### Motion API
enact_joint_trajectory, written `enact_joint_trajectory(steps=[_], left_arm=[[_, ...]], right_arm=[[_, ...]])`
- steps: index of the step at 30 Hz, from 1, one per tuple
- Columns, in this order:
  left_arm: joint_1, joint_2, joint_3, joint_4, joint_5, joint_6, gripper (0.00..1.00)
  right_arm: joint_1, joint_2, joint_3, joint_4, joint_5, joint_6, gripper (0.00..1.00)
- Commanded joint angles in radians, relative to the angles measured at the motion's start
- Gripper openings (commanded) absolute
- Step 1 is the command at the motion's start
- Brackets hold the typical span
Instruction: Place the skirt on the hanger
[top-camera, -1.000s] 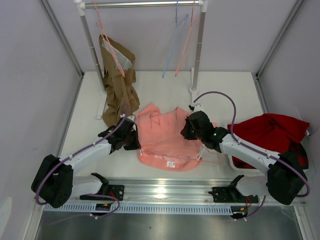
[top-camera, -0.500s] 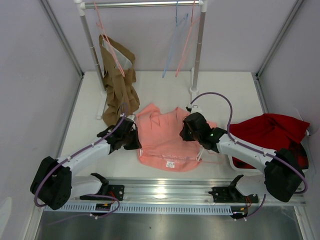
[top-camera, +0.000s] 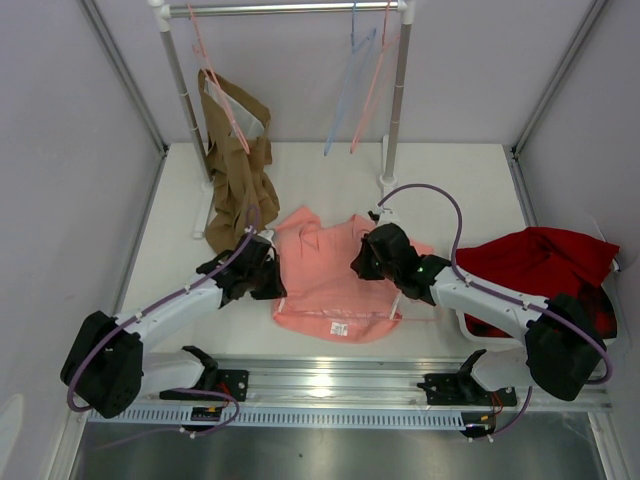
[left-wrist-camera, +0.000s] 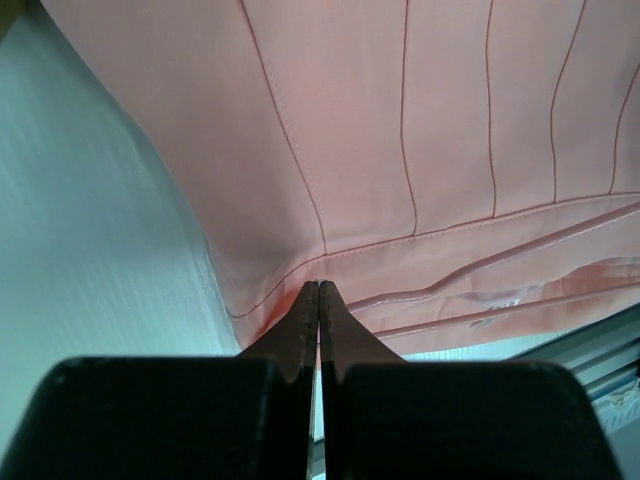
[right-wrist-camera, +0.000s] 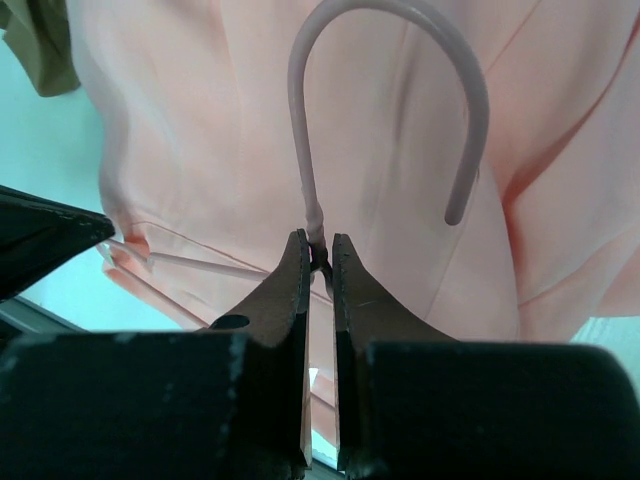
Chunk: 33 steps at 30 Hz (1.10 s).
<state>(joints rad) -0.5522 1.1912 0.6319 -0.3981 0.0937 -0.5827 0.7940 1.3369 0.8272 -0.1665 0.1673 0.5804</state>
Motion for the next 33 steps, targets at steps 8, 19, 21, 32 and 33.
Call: enact_joint_trajectory(steps=[8,19,21,32,33], left_arm=[[-0.041,-0.041,0.063,0.005,0.015,-0.012,0.0],[-0.075,-0.065,0.081,-0.015,-0.009,-0.049,0.0],[-0.078,-0.079,0.081,-0.016,-0.015,-0.057,0.0],[-0.081,-0.142,0.149,-0.07,-0.065,-0.045,0.01],[-0.083,-0.145,0.155,-0.076,-0.068,-0.042,0.01]], right_arm=[[0.016,0.036,-0.023,0.217,-0.032,0.107,0.0],[0.06,0.056,-0.007,0.265,0.029,0.119,0.0],[0.073,0.056,-0.007,0.274,0.037,0.118,0.0],[0.077,-0.053,0.056,0.193,0.107,0.067,0.0],[0.079,-0.057,0.064,0.188,0.11,0.061,0.0]])
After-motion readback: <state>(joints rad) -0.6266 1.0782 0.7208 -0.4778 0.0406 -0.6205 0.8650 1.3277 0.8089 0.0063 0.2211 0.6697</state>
